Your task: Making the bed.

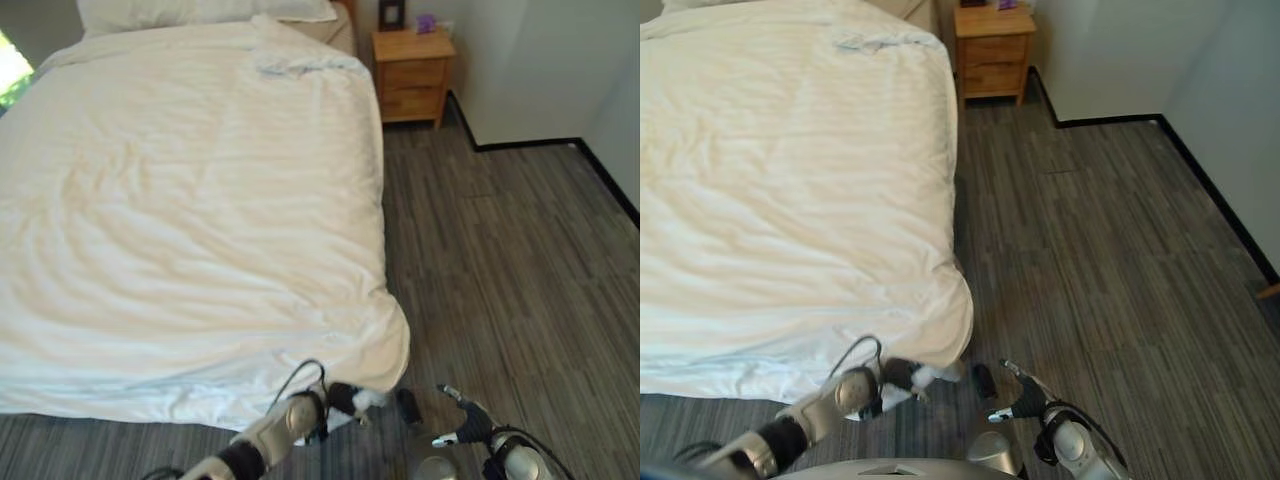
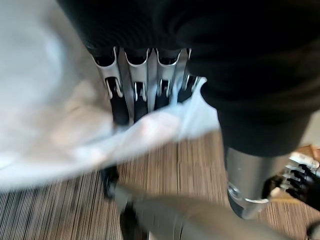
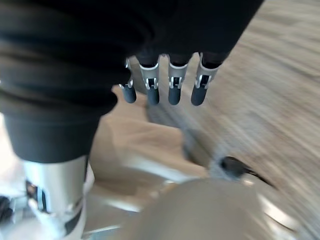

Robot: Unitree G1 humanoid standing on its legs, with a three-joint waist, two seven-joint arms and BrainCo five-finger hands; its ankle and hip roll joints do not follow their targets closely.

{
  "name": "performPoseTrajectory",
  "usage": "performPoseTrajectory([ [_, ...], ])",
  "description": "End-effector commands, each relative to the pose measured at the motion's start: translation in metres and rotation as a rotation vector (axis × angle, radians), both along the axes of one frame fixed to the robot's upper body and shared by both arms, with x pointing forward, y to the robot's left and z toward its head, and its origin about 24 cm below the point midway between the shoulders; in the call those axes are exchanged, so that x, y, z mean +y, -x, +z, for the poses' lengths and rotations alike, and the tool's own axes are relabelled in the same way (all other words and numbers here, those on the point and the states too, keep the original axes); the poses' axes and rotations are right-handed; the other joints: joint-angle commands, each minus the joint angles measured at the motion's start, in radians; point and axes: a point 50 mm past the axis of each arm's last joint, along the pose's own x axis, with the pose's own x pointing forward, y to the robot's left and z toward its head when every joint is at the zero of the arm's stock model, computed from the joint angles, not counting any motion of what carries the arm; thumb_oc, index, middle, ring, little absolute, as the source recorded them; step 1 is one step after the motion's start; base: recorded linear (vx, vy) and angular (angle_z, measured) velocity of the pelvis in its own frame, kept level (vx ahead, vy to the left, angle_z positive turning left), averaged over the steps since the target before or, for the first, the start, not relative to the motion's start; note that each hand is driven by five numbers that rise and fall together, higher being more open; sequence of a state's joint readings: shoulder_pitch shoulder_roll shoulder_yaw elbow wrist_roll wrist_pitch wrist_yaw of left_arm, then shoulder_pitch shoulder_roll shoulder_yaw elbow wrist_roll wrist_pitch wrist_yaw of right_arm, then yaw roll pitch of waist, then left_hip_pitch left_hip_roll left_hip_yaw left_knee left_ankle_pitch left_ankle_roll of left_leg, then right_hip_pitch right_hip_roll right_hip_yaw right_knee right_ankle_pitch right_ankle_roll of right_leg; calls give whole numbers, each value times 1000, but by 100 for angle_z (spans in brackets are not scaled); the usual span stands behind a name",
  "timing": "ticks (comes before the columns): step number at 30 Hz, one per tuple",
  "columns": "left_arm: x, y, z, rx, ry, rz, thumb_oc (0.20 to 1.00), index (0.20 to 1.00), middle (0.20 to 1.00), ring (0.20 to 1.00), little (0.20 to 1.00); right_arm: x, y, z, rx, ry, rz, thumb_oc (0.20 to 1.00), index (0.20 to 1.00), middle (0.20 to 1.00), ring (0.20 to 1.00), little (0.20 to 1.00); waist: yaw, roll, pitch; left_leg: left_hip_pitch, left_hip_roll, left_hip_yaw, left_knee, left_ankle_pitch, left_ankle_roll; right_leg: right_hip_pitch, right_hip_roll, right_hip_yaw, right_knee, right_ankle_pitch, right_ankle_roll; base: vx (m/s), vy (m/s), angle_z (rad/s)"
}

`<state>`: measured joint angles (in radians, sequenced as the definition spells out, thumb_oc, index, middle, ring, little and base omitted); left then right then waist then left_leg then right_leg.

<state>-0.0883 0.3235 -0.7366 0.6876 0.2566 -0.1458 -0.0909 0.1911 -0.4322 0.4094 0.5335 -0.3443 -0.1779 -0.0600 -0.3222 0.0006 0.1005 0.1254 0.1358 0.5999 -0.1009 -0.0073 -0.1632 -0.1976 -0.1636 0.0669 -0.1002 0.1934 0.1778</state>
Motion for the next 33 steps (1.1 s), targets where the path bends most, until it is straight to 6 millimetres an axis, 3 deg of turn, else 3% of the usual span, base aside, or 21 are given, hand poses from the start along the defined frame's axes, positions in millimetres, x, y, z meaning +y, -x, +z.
performPoseTrajectory([
  [1,-7,5,2,81,290,310,1000,1000,1000,1000,1000,0,-8,3,-79,115,86,1000,1000,1000,1000,1000,-4,12,45,0,19,-107,14,12,47,87,1,-1,18,-87,32,4,-47,0],
  [4,40,47,-4,337,629,736,1000,1000,1000,1000,1000,-19,5,3,-71,218,89,1000,1000,1000,1000,1000,23,15,32,4,23,-123,14,15,44,103,-6,-20,14,-94,28,14,-30,6],
  [7,87,78,-17,369,648,1083,1000,1000,1000,1000,1000,-31,2,18,-138,250,69,1000,1000,1000,1000,1000,41,11,23,11,24,-132,14,14,46,116,-7,-30,14,-101,25,7,-3,8],
  [9,111,92,-14,344,697,1228,1000,1000,1000,1000,1000,-41,-2,33,-201,274,53,1000,1000,1000,1000,1000,54,8,18,16,27,-140,14,15,46,131,-8,-39,15,-107,24,21,-13,20],
  [11,126,86,0,264,799,1277,1000,1000,1000,1000,1000,-47,-6,44,-243,280,32,1000,1000,1000,1000,1000,62,7,15,18,30,-148,14,16,46,142,-10,-49,16,-112,24,12,-10,13],
  [13,139,61,31,124,991,1260,1000,1000,1000,1000,1000,-53,-14,59,-306,286,11,1000,1000,1000,1000,1000,79,5,12,17,35,-162,14,21,45,155,-11,-64,17,-115,23,-5,-2,28],
  [18,156,13,92,-154,1265,1168,1000,1000,1000,1000,1000,-55,-34,82,-423,254,-40,1000,1000,1000,1000,1000,102,-6,-3,13,41,-183,14,25,43,174,-9,-87,16,-124,20,-3,-5,25],
  [19,156,13,92,-154,1265,1168,1000,1000,1000,1000,1000,-55,-34,82,-423,254,-40,1000,1000,1000,1000,1000,102,-6,-3,13,41,-183,14,25,43,175,-9,-88,16,-124,20,4,-5,12],
  [21,164,-4,120,-322,1336,1155,1000,1000,1000,1000,1000,-45,-49,96,-498,183,-48,1000,1000,1000,1000,1000,119,-14,-14,14,42,-190,14,24,43,183,-8,-93,15,-128,17,9,-5,4],
  [24,174,-16,139,-469,1355,1188,1000,1000,1000,1000,1000,-33,-61,102,-517,50,-86,1000,1000,1000,1000,1000,134,-19,-23,16,44,-195,14,24,43,192,-8,-100,15,-132,14,27,-16,1],
  [25,178,-23,145,-517,1363,1210,1000,1000,1000,1000,1000,-28,-67,104,-524,-8,-105,573,573,573,573,573,140,-24,-24,13,45,-198,14,29,42,194,-8,-104,13,-130,10,69,-41,7],
  [26,185,-40,166,-630,1359,1206,1000,1000,1000,1000,1000,-15,-78,109,-529,-169,-146,200,200,200,200,200,154,-27,-28,17,45,-207,14,26,41,206,-10,-116,13,-139,9,34,-36,14],
  [28,189,-49,178,-679,1347,1188,1000,1000,1000,1000,1000,-9,-85,113,-525,-264,-164,200,200,200,200,200,160,-29,-29,13,45,-210,14,32,39,207,-11,-123,13,-137,6,40,-19,23],
  [29,164,-59,184,-663,1367,1083,1000,1000,1000,1000,1000,4,-86,110,-505,-352,-184,200,200,200,200,200,162,-32,-26,15,43,-214,14,29,39,213,-14,-131,13,-140,9,32,-17,20],
  [30,164,-59,184,-663,1366,1083,1000,1000,1000,1000,1000,3,-86,110,-505,-353,-185,200,200,200,200,200,164,-32,-28,10,43,-213,14,33,39,208,-13,-130,13,-136,7,37,-31,24],
  [32,130,-73,166,-535,1445,1121,1000,1000,1000,1000,1000,32,-108,118,-475,-662,-219,200,200,200,200,200,183,-40,-23,2,43,-223,14,41,36,206,-15,-139,13,-138,3,22,-36,19],
  [33,129,-74,166,-537,1447,1119,1000,1000,1000,1000,1000,31,-109,118,-478,-664,-218,200,200,200,200,200,182,-39,-20,1,43,-225,14,41,36,206,-15,-140,13,-138,3,8,-36,11],
])
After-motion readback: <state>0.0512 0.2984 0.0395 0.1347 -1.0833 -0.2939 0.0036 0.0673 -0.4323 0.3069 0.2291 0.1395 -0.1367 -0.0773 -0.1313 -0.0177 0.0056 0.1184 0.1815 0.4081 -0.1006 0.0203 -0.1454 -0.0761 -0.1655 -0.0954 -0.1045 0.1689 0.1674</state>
